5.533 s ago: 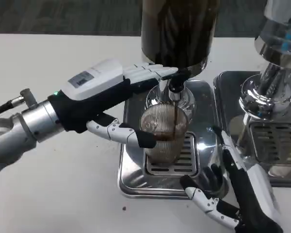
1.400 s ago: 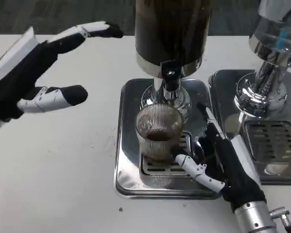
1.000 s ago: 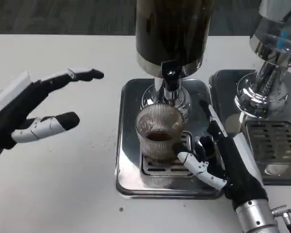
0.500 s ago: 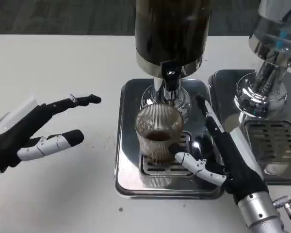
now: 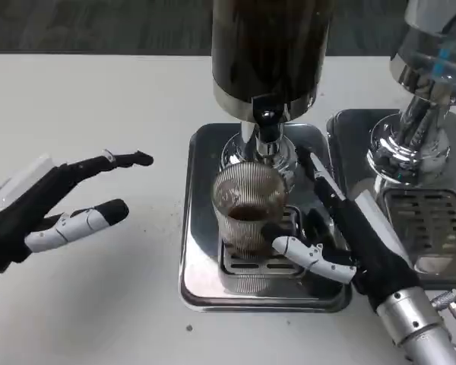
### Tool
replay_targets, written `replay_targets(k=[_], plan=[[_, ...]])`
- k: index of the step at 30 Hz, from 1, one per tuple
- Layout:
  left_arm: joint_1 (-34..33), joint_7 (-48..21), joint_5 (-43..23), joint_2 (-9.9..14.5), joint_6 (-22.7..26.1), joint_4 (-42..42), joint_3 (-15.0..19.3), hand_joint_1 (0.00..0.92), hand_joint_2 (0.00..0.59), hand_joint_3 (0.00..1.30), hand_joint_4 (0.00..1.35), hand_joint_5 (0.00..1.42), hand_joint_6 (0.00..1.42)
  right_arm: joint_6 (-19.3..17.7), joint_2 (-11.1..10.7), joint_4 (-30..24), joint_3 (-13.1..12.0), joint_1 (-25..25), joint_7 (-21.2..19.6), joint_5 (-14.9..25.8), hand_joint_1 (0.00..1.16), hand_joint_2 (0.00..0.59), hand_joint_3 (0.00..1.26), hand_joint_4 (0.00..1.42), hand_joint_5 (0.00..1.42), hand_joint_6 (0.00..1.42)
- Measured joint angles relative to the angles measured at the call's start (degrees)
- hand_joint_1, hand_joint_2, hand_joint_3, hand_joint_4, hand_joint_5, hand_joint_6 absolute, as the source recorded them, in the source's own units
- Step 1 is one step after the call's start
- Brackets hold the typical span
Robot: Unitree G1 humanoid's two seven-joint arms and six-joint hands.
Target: Grasp the cup under the faucet to collect the drink, then remove the cup.
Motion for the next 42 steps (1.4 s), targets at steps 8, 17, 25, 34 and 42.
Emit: replay_targets(k=[8, 17, 25, 34, 42], plan=[[0.2, 0.1, 0.0, 0.0, 0.2, 0.2, 0.0, 0.01, 0.117, 0.29, 0.2, 0.19, 0.18, 0.0, -0.3, 1.0, 0.1, -0.4, 2.2, 0.6, 0.54, 0.215, 0.0, 0.0, 0.0, 0.0], [0.9, 0.1, 0.0, 0.0, 0.5, 0.2, 0.0, 0.01, 0.119, 0.31, 0.22, 0.2, 0.18, 0.1, -0.3, 2.7, 0.9, -2.0, 4.4, 0.5, 0.55, 0.216, 0.0, 0.0, 0.0, 0.0], [1.7, 0.1, 0.0, 0.0, 0.9, 0.2, 0.0, 0.01, 0.126, 0.33, 0.24, 0.2, 0.18, 0.1, -0.2, 4.5, 2.0, -3.6, 4.7, 0.0, 0.56, 0.214, 0.0, 0.0, 0.0, 0.0], [1.9, 0.8, 0.0, 0.0, 1.3, 0.2, 0.1, 0.0, 0.133, 0.34, 0.25, 0.22, 0.18, 0.1, -0.2, 6.0, 2.6, -5.2, 4.8, 0.1, 0.56, 0.213, 0.0, 0.0, 0.0, 0.0], [2.9, 1.2, 0.0, 0.0, 1.6, 0.2, 0.1, 0.0, 0.135, 0.35, 0.26, 0.22, 0.18, 0.0, 0.1, 7.4, 3.4, -6.6, 4.6, -0.5, 0.56, 0.213, 0.0, 0.0, 0.0, 0.04]])
